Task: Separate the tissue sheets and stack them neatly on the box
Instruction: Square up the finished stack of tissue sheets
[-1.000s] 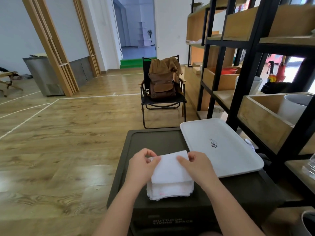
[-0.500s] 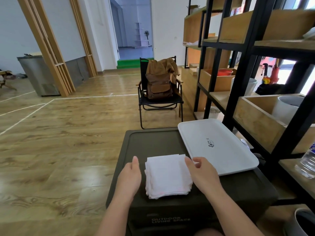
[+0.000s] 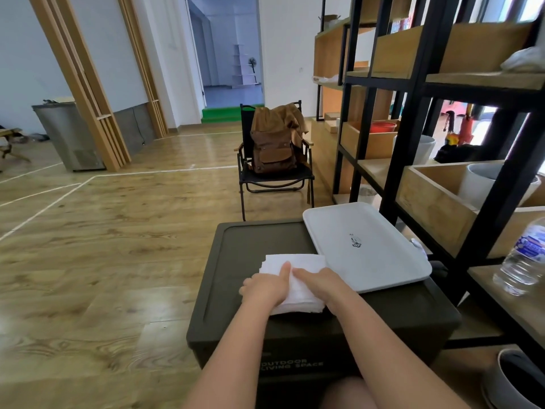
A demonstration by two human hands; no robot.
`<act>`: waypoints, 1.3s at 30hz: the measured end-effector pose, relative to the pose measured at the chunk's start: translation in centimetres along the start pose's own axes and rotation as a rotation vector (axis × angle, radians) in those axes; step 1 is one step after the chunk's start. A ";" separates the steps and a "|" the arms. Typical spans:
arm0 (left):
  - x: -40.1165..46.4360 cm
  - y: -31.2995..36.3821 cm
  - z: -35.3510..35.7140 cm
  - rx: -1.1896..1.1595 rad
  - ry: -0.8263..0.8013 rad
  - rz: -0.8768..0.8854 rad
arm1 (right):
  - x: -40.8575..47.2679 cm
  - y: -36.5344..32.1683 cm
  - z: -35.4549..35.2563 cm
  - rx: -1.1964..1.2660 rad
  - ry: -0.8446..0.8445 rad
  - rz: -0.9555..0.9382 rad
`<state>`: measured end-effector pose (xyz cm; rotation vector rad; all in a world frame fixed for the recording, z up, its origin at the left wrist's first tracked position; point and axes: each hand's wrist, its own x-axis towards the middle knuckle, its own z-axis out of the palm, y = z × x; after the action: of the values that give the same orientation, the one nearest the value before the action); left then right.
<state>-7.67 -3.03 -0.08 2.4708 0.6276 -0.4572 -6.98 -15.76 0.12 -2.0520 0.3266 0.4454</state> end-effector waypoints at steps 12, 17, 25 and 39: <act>-1.1 -1.0 -2.9 -0.361 -0.217 -0.087 | -0.6 -1.3 0.3 -0.079 -0.083 0.062; -1.7 -1.4 -2.8 -0.515 -0.134 -0.037 | -1.2 -0.8 0.6 -0.035 -0.069 0.025; -1.9 -2.2 -2.8 -0.639 -0.118 0.008 | -1.4 0.1 0.0 0.298 -0.130 0.032; -2.9 10.3 -5.8 -0.662 -0.182 0.345 | -0.7 -1.0 -12.0 0.824 -0.235 -0.042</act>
<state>-3.66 -8.32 10.09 1.8270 0.2140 -0.2729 -5.06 -25.65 6.67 -1.1902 0.2632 0.4271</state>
